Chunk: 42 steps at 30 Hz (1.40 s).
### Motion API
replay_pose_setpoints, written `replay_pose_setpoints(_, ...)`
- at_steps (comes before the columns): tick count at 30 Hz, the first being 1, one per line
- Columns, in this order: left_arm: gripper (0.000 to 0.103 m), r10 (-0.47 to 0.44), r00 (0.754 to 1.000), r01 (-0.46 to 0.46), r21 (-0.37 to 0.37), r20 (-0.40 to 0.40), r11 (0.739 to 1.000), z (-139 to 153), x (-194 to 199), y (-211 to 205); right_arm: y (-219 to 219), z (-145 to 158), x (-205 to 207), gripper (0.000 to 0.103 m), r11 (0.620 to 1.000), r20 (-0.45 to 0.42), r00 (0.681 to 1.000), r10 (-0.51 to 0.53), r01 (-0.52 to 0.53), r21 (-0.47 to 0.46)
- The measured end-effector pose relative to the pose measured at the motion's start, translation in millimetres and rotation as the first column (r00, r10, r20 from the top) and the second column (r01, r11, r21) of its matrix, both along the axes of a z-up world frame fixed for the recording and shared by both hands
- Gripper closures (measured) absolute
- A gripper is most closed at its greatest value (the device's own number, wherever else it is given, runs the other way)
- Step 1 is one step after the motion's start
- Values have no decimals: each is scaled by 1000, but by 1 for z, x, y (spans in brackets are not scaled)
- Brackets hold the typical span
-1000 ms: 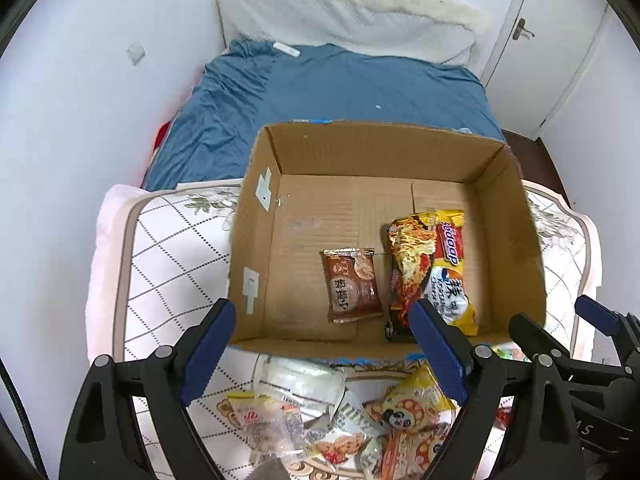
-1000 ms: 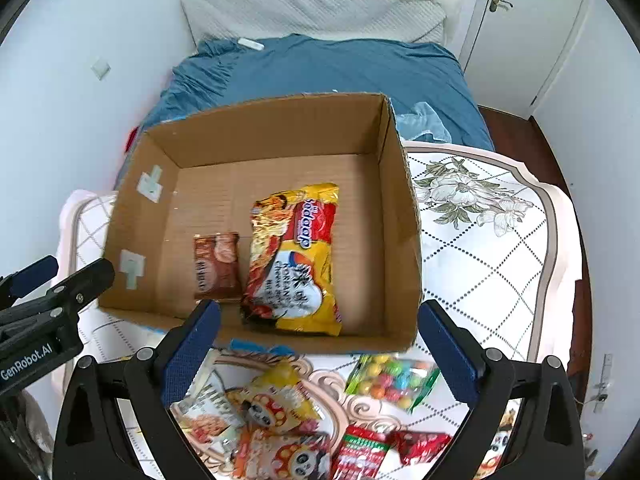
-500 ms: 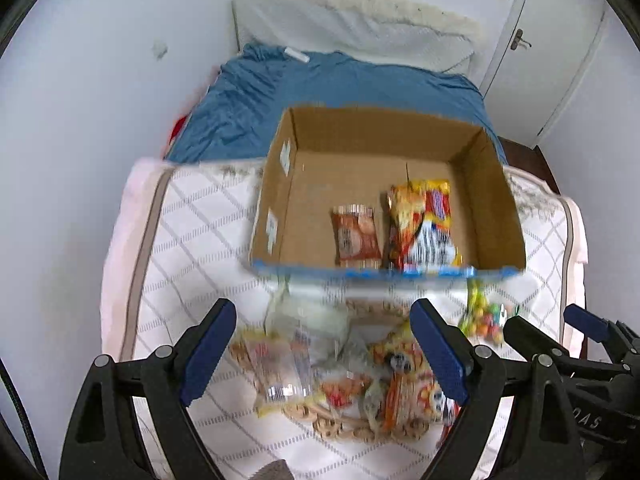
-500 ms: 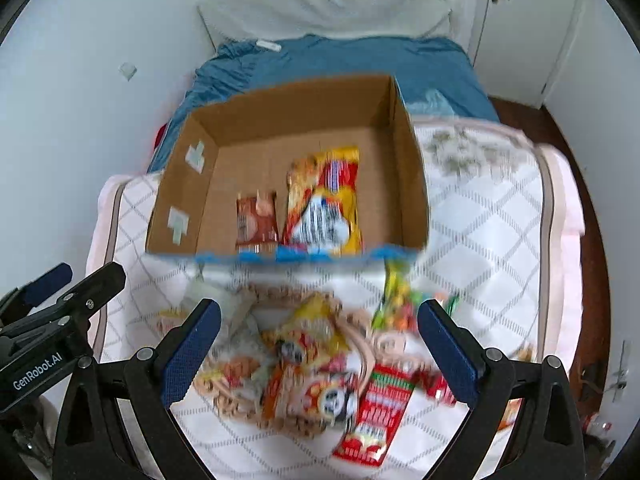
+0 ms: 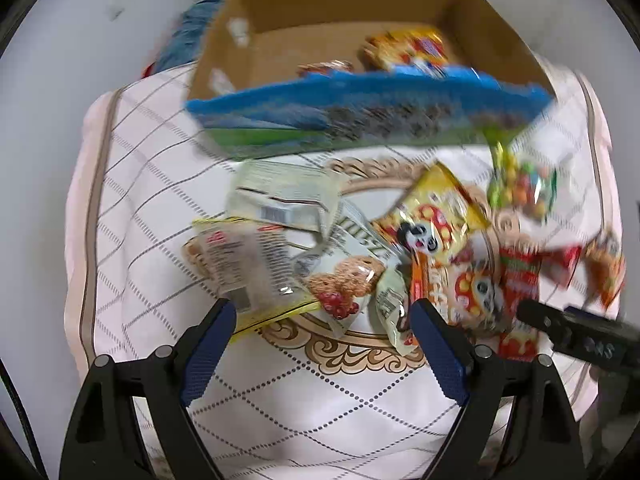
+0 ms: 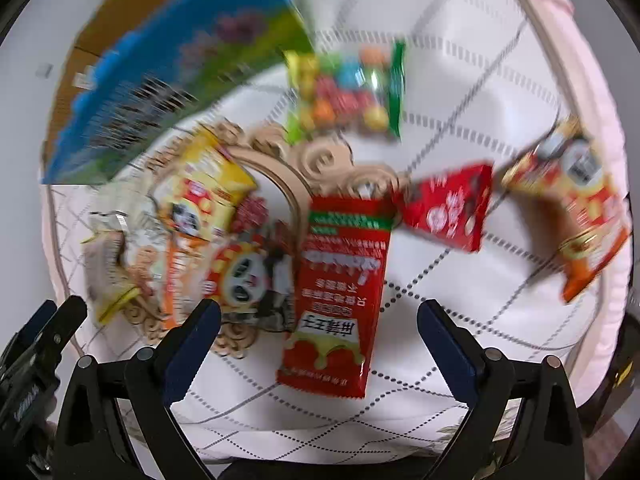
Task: Organize snacks
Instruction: 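Reach the left tool to the panda orange packet while the right tool reaches the red candy stick packet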
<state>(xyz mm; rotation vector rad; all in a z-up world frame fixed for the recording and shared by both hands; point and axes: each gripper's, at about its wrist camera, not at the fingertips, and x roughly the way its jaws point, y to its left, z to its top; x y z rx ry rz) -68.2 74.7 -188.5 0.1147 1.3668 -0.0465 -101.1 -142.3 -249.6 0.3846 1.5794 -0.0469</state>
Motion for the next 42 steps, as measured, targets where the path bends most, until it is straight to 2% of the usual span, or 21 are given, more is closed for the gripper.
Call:
replay_pose_setpoints(1,14,-39,999,40,9,-4,999,-3,0,-5,1,-6,-1,15,1000,-14,1000,3,-3,2)
replay_pose_setpoints(3,14,-144,990,144,18,-9,989,-7,2,-18,7,-21,-2,25,1000,-50,998,26,-26,6)
replay_pose_setpoints(5,14,-237,972,237,46,-10,970,-9,4,-29,13,-26,-4,26,998,-48,997,59,-60,-22)
replay_pose_setpoints(6,14,-293,956,293,64,-10,954,-10,6,-36,15,-27,-4,31,996,-44,996,78,-80,-41)
replay_pose_setpoints(7,14,-340,940,340,69,-12,938,-11,7,-41,17,-26,-5,39,993,-40,995,96,-99,-59)
replay_pose_setpoints(9,14,-451,892,452,82,-26,888,-14,10,-53,15,-25,-9,46,990,-38,991,128,-130,-56)
replay_pose_setpoints(11,14,-551,833,553,55,-45,831,-16,11,-66,8,-22,-14,49,988,-45,989,139,-142,-56)
replay_pose_setpoints(14,14,-654,751,657,6,-92,754,-22,16,-86,-9,-20,-25,50,989,-61,989,134,-137,-47)
replay_pose_setpoints(16,14,-712,693,717,0,-114,697,-26,16,-101,-21,-19,-33,50,991,-74,989,126,-129,-36)
replay_pose_setpoints(17,14,-745,654,752,9,-135,659,-31,15,-112,-26,-19,-36,50,992,-81,990,119,-122,-24)
replay_pose_setpoints(21,14,-833,515,855,51,-202,516,-47,7,-150,-36,-15,-40,50,994,-96,990,107,-107,-2)
replay_pose_setpoints(23,14,-860,452,890,56,-237,453,-55,2,-164,-41,-16,-41,50,995,-102,990,100,-99,7)
replay_pose_setpoints(26,14,-885,358,932,54,-297,359,-71,-6,-183,-47,-19,-42,50,995,-110,989,95,-94,17)
replay_pose_setpoints(27,14,-885,339,938,39,-320,345,-76,-6,-187,-50,-21,-40,50,996,-116,989,93,-92,18)
replay_pose_setpoints(31,14,-870,318,940,9,-375,340,-94,3,-198,-70,-19,-37,50,996,-119,989,88,-84,33)
replay_pose_setpoints(33,14,-864,321,939,13,-389,343,-102,8,-202,-71,-17,-39,50,996,-120,989,92,-89,32)
replay_pose_setpoints(35,14,-859,336,932,8,-387,361,-108,11,-203,-68,-20,-36,50,995,-121,988,93,-90,32)
replay_pose_setpoints(36,14,-855,354,925,10,-379,379,-108,14,-204,-70,-20,-37,50,995,-122,988,94,-91,31)
replay_pose_setpoints(38,14,-838,414,897,5,-357,441,-108,19,-193,-71,-19,-37,50,995,-123,988,93,-90,31)
replay_pose_setpoints(41,24,-802,503,847,-1,-324,531,-102,33,-186,-73,-20,-36,50,996,-129,988,84,-81,32)
replay_pose_setpoints(42,29,-793,524,834,0,-311,552,-99,35,-182,-64,-25,-27,49,997,-130,989,70,-66,36)
